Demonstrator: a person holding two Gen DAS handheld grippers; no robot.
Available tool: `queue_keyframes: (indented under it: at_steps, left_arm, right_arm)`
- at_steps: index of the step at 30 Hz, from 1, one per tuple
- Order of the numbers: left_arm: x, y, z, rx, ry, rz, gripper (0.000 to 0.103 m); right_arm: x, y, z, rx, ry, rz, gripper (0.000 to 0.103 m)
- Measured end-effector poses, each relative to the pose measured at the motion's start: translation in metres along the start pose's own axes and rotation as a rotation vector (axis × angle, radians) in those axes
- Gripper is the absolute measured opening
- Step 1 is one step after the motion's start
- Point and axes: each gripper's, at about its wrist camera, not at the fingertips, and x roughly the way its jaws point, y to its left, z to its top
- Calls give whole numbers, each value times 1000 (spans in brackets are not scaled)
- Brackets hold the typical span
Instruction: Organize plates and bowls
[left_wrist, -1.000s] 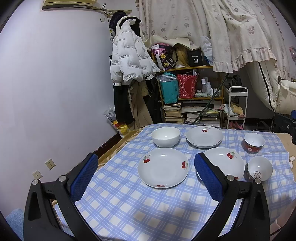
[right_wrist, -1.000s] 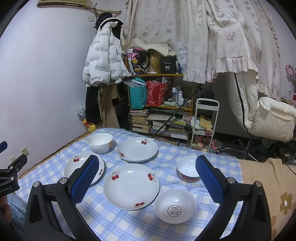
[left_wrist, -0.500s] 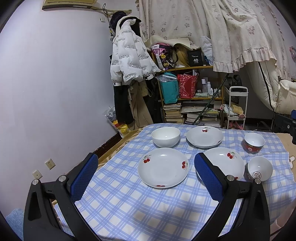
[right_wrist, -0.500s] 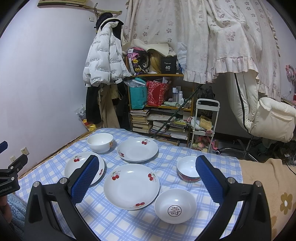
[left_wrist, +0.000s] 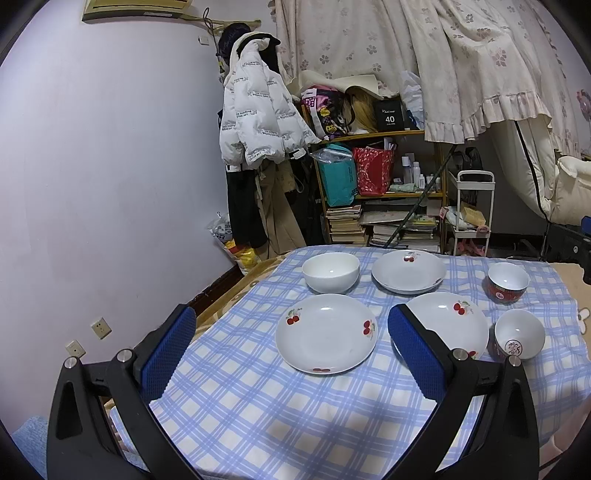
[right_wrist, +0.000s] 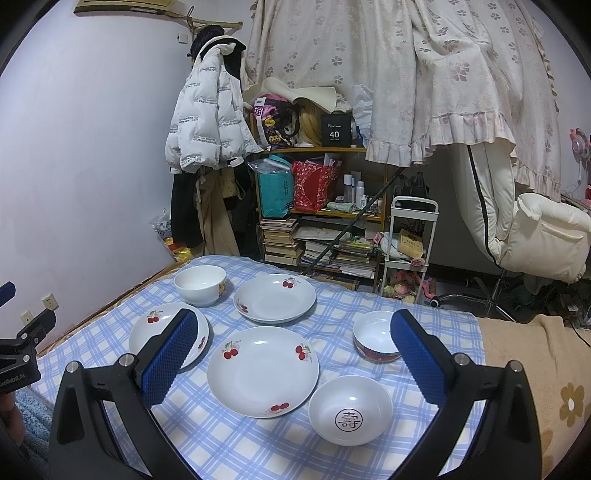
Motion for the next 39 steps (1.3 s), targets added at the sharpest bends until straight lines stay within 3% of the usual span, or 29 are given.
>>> queue_keyframes:
  at_steps: [13,18,21,27,39]
  left_arm:
    - [1,1,-1,-6,1,-1,102]
    - [11,12,4,-38,49,-17,102]
    - [19,20,14,-52,77,-18,102]
    - [41,38,38,-67,114,12,102]
    - [102,56,69,-45,206,31,102]
  right_arm:
    - [1,0,0,2,6,13,103]
    - [4,-4,7,24,18,53,103]
    - [14,2,12,48,31,93,103]
    - [34,15,32,24,25,66,103]
    - [95,49,67,10,36,129,103]
